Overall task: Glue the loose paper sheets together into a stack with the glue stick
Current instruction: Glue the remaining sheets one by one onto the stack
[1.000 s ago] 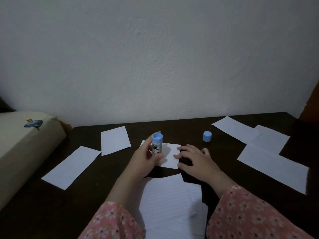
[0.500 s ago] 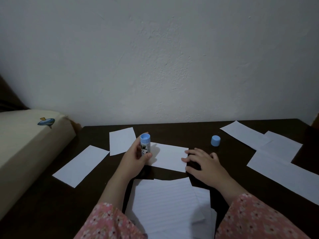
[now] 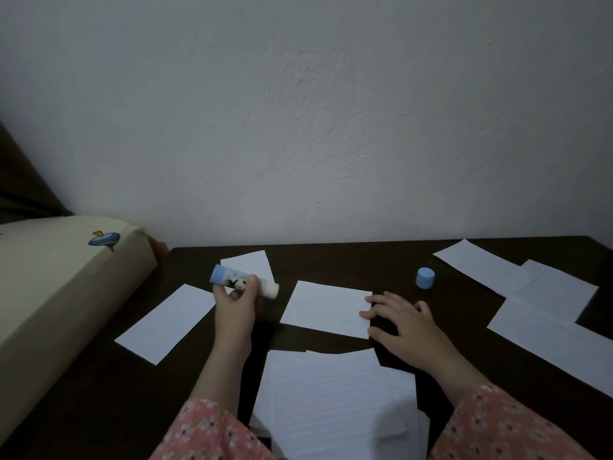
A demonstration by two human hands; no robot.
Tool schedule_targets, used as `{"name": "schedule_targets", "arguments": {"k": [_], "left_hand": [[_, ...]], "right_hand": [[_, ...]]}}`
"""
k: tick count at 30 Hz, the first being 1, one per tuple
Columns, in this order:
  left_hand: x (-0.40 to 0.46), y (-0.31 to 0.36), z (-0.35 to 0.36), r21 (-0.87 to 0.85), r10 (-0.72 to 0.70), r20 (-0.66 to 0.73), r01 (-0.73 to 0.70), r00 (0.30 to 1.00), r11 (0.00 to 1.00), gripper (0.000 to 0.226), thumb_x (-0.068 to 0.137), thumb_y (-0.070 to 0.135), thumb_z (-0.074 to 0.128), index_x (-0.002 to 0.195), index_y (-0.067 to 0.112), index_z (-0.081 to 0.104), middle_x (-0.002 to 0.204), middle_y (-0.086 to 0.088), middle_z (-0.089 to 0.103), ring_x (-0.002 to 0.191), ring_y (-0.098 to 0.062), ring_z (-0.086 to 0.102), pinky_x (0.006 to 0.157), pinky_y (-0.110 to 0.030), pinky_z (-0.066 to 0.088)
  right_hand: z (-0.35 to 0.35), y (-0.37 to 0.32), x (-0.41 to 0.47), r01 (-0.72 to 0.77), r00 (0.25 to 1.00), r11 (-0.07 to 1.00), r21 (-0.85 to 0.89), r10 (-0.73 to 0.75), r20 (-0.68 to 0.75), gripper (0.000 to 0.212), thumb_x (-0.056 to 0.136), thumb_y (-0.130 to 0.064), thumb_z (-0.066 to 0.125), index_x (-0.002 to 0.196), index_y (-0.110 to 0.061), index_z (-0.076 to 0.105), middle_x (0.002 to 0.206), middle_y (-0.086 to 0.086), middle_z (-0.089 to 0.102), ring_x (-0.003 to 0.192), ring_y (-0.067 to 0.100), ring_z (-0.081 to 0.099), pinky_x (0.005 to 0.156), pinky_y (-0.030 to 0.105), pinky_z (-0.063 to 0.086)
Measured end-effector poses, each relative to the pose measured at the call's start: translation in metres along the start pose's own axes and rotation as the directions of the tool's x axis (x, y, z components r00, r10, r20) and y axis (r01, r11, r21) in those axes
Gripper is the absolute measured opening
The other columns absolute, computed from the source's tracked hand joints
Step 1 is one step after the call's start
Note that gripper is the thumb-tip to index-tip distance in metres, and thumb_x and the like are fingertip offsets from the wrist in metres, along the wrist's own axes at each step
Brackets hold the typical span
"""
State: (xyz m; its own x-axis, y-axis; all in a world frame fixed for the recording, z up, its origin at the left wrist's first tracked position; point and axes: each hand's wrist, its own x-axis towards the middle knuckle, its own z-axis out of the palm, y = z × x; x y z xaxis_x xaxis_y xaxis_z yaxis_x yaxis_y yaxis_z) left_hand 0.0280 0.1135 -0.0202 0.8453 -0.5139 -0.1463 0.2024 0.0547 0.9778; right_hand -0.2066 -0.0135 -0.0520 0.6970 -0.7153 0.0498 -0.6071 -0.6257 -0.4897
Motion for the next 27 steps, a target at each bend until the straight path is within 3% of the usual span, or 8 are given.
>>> {"name": "schedule_targets", "arguments": {"k": [4,7,11,18,23,27], "left_hand": [[-0.022,-0.010,0.026,0.120,-0.056,0.106,0.043,0.993,0.992,0.032,0.092,0.028,0.061,0.121,0.016,0.052,0.104,-0.004,0.064,0.092,-0.016,0.061,0.080,-0.032,0.050],[-0.038,-0.011,0.048,0.129,-0.127,0.174,0.105,0.977,0.986,0.039,0.093,0.026,0.059,0.129,0.020,0.045,0.113,-0.002,0.059,0.102,-0.019,0.057,0.092,-0.040,0.046],[-0.034,-0.011,0.071,0.379,0.008,0.287,-0.122,0.958,0.917,0.055,0.090,0.022,0.062,0.137,0.020,0.034,0.133,-0.003,0.053,0.120,-0.023,0.053,0.095,-0.037,0.045],[-0.018,-0.005,0.110,0.531,0.091,0.577,-0.458,0.811,0.712,0.051,0.089,0.012,0.063,0.132,0.020,0.036,0.132,-0.005,0.054,0.124,-0.022,0.050,0.092,-0.032,0.043],[-0.012,-0.010,0.120,0.523,0.094,0.632,-0.513,0.769,0.681,0.048,0.088,0.013,0.064,0.129,0.022,0.040,0.128,-0.001,0.055,0.119,-0.016,0.051,0.086,-0.026,0.042],[-0.015,-0.014,0.121,0.492,0.116,0.654,-0.536,0.748,0.686,0.038,0.088,0.014,0.065,0.117,0.026,0.043,0.105,0.014,0.055,0.092,0.003,0.050,0.070,-0.012,0.041]], "right_hand": [[0.000,-0.001,-0.002,0.013,1.000,1.000,0.005,-0.013,-0.009,0.026,0.095,-0.053,0.043,0.117,-0.045,0.056,0.146,-0.027,0.033,0.143,-0.001,0.011,0.116,0.047,0.004],[0.000,0.000,-0.002,0.019,1.000,1.000,-0.024,-0.019,-0.009,0.026,0.092,-0.051,0.052,0.117,-0.045,0.055,0.148,-0.025,0.030,0.143,0.000,0.011,0.116,0.046,0.005],[-0.002,-0.001,-0.001,0.001,1.000,0.999,-0.035,-0.001,0.007,0.030,0.090,-0.053,0.054,0.120,-0.047,0.054,0.153,-0.023,0.021,0.144,0.002,0.009,0.118,0.048,0.004],[-0.001,0.000,0.000,0.005,1.000,1.000,0.001,-0.005,-0.001,0.030,0.090,-0.052,0.054,0.120,-0.047,0.053,0.152,-0.024,0.026,0.145,0.002,0.008,0.118,0.050,0.003],[-0.001,0.000,-0.001,0.013,1.000,1.000,0.000,-0.013,-0.007,0.032,0.090,-0.052,0.054,0.122,-0.047,0.052,0.152,-0.022,0.027,0.145,0.003,0.008,0.118,0.051,0.005],[-0.001,0.001,0.000,0.019,1.000,1.000,-0.010,-0.019,0.005,0.031,0.091,-0.052,0.053,0.121,-0.045,0.053,0.153,-0.021,0.027,0.145,0.004,0.008,0.117,0.052,0.006]]}}
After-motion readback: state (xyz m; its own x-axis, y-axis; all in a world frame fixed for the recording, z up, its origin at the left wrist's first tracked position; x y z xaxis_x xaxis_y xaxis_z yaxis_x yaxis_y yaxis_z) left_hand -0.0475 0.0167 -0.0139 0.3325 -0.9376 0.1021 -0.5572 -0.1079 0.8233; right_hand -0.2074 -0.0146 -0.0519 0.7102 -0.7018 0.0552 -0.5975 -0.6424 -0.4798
